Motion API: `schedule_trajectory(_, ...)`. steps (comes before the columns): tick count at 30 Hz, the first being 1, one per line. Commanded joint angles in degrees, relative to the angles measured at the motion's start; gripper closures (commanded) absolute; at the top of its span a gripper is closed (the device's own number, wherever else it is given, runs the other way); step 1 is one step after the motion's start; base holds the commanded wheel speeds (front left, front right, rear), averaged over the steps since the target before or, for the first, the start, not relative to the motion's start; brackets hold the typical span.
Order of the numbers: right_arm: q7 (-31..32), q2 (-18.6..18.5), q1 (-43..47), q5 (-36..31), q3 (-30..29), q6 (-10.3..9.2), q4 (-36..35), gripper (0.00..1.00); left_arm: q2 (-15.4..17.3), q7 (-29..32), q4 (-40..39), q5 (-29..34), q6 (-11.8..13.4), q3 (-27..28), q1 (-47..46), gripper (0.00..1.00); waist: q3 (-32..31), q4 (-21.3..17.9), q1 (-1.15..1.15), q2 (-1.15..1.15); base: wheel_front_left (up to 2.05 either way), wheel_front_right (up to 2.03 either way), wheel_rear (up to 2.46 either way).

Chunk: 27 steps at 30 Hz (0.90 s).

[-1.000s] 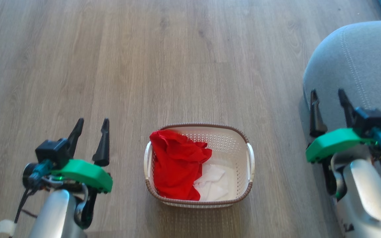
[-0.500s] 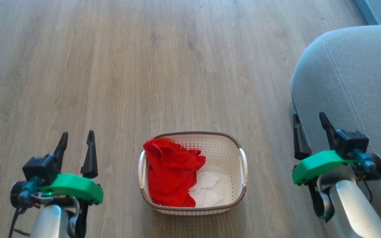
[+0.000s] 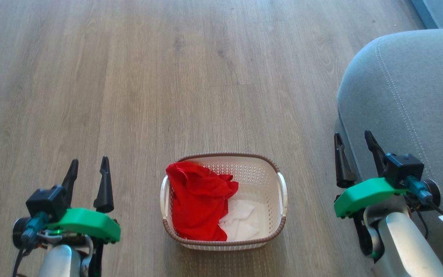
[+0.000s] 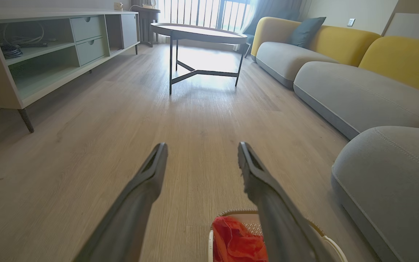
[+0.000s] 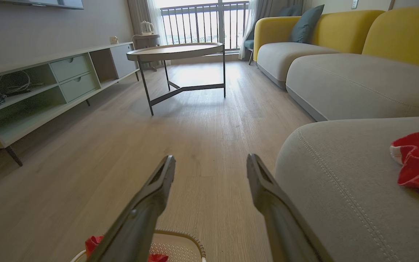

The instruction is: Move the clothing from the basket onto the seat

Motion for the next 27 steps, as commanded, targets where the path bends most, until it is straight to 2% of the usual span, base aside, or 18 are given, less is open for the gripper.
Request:
schedule_trajectory(1,-0.3,0.2,-1.2,-0.4,1.1,0.4,-2.0,0.0,0.2,-0.3,-2.1,0.6,-0.4,2.0,-1.8,0.0,0.1,0.0,0.01,0.0,0.0,0.0,0.0)
schedule_trajectory(19,-0.3,0.6,-1.4,-0.8,0.3,0.4,-2.3,0.0,0.1,-0.3,-1.9,1.1,-0.4,0.9,-2.1,0.0,1.1,-0.3,0.01,0.0,0.0,0.0,0.0)
schedule_trajectory(27,-0.3,0.9,-2.7,-1.5,-0.6,0.4,-4.5,0.0,0.3,-0.3,-1.0,1.0,-0.4,-2.3,-3.2,0.0,5.4,-0.2,0.01,0.0,0.0,0.0,0.0)
